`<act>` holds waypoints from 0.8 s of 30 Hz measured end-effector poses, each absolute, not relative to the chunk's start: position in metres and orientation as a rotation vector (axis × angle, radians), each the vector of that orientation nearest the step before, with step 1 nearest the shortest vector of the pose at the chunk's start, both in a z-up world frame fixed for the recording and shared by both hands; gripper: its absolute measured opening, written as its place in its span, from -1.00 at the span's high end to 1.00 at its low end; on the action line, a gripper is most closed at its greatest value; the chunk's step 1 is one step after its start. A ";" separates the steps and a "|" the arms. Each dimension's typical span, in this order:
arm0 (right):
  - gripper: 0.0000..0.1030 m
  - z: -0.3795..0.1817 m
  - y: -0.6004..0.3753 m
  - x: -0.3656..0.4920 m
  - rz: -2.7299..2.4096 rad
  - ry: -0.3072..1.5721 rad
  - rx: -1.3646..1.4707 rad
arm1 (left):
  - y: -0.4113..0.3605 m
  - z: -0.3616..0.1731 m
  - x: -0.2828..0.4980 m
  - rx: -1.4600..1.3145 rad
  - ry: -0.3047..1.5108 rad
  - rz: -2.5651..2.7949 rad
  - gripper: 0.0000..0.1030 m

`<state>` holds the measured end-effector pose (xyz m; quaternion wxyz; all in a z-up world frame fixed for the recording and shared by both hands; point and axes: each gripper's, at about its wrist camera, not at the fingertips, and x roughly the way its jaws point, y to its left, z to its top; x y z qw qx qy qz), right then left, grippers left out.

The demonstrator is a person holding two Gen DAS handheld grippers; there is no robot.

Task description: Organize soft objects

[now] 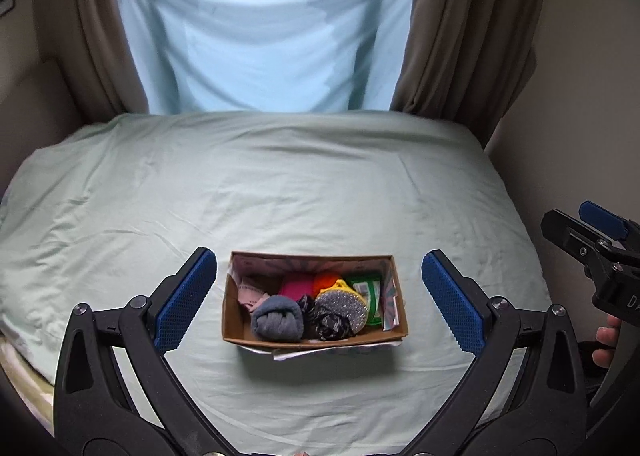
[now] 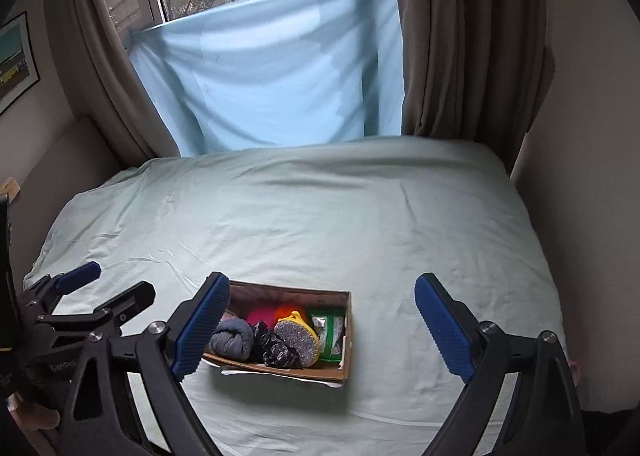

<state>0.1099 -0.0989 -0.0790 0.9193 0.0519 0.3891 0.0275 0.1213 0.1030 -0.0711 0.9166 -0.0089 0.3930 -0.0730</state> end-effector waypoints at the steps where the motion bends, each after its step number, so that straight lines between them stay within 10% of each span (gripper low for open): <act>1: -0.79 -0.070 -0.103 0.103 0.049 0.777 0.095 | 0.100 -0.062 0.114 -0.025 0.785 -0.146 -0.99; 24: -0.79 -0.027 -0.156 0.013 -0.035 0.531 0.071 | 0.053 -0.012 0.030 -0.005 0.533 -0.144 -0.99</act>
